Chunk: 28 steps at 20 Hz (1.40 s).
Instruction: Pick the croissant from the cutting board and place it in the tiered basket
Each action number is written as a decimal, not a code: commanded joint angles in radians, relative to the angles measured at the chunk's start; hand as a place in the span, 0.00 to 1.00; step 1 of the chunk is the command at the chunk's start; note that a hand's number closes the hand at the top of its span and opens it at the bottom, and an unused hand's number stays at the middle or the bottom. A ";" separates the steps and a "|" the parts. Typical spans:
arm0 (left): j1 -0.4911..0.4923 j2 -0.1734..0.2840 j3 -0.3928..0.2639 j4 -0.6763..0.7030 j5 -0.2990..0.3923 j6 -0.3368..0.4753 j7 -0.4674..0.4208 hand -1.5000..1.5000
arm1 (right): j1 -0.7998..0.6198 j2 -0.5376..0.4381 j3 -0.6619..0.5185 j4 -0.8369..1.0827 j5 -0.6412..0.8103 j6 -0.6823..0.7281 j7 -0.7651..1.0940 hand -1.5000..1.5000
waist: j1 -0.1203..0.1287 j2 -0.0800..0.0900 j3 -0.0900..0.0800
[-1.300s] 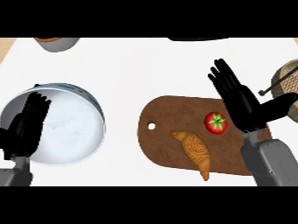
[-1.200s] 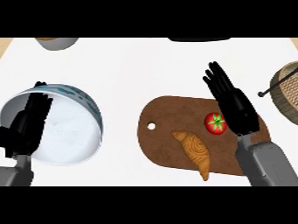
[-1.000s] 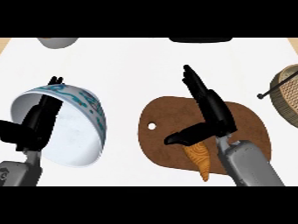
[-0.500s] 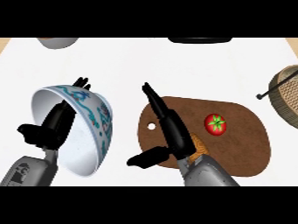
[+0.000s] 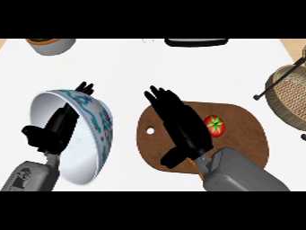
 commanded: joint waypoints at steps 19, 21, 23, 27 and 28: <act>0.044 -0.045 -0.021 0.052 -0.027 -0.004 -0.004 0.50 | -0.058 0.044 0.194 -0.423 0.117 0.647 0.876 0.00 | 0.022 0.024 -0.001; 0.055 -0.060 -0.049 0.057 -0.047 0.001 -0.005 0.50 | -0.077 -0.003 0.190 -0.364 0.127 0.708 0.856 0.00 | 0.021 0.025 -0.002; 0.030 -0.053 -0.024 0.064 -0.035 -0.002 0.001 0.50 | -0.046 -0.012 0.169 -0.338 0.135 0.709 0.851 0.00 | 0.021 0.029 -0.002; 0.064 -0.040 -0.021 0.040 -0.034 -0.018 -0.008 0.50 | 0.019 0.026 0.152 -0.301 0.158 0.697 0.855 0.00 | 0.036 0.030 -0.001; 0.034 -0.051 -0.012 0.076 -0.040 -0.002 0.000 0.50 | 0.041 0.001 0.154 -0.317 0.153 0.717 0.834 0.00 | 0.026 0.031 -0.001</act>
